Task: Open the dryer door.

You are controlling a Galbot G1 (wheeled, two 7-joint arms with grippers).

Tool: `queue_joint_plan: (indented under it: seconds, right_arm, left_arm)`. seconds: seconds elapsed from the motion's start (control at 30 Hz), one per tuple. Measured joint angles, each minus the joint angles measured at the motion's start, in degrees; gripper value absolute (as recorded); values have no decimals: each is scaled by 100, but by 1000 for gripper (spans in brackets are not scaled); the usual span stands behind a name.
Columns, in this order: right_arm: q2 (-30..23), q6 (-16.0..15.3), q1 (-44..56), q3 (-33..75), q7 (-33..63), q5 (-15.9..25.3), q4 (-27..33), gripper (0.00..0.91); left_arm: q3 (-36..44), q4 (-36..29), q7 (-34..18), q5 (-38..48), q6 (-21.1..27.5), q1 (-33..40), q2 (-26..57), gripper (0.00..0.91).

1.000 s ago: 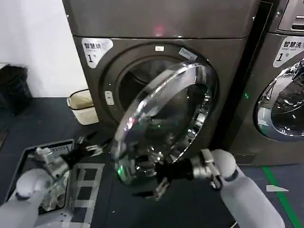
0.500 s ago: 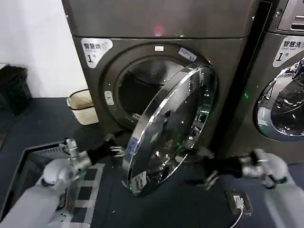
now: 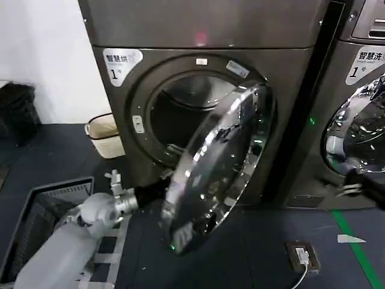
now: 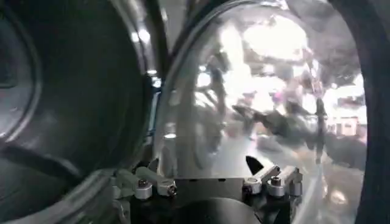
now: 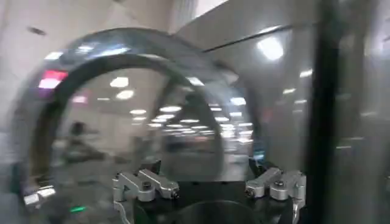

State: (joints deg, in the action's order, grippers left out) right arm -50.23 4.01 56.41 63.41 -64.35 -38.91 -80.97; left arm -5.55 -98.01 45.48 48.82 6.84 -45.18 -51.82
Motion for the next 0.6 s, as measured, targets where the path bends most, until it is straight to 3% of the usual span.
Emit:
queue_joint_plan:
  seconds: [0.17,0.33,0.4,0.6]
  right_arm:
    - [-224,-28,538,959,1635,310,-436,907]
    - [-496,-498,1060,1733,3522,739,-928,907]
    - [-613,-666,1234,2001,4002,803,-1104,907]
    - [-857,-719,1640,2822,5012,1013,-1435,907]
  left_arm:
    - [411,-184,-35,-62,-49,149,-84,907]
    - [881,-285,-343,-157,-189,357,-216,907]
    - [1074,-294,-525,-200,-276,449,-282,907]
    - [1628,-335,-779,-189,-242,750,-564,907]
